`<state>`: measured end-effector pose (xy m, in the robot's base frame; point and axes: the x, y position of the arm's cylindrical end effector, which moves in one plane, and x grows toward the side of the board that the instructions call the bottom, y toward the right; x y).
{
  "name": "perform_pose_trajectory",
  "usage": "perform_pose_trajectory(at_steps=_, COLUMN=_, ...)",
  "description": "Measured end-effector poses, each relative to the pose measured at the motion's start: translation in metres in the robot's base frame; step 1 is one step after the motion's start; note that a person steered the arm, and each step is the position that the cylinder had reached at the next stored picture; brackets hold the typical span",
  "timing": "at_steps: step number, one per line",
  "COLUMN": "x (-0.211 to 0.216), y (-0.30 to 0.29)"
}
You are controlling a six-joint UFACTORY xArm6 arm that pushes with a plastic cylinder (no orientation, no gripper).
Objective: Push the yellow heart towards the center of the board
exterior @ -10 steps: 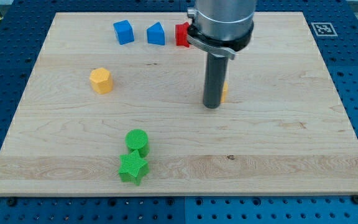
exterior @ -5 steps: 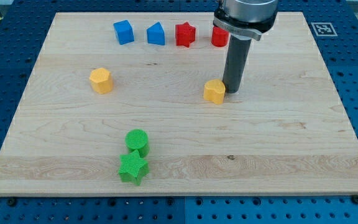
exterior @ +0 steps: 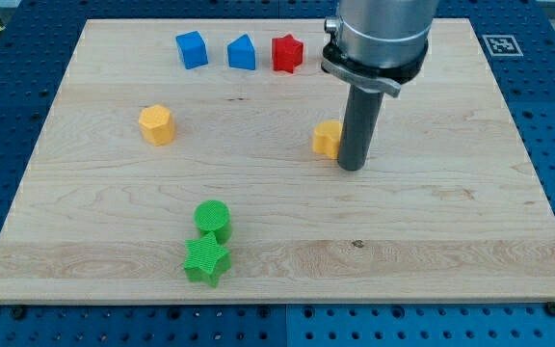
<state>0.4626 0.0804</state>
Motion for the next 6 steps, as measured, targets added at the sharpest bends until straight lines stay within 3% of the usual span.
perform_pose_trajectory(at_steps=3, x=-0.023, y=0.010)
perform_pose_trajectory(at_steps=6, x=-0.032, y=-0.059)
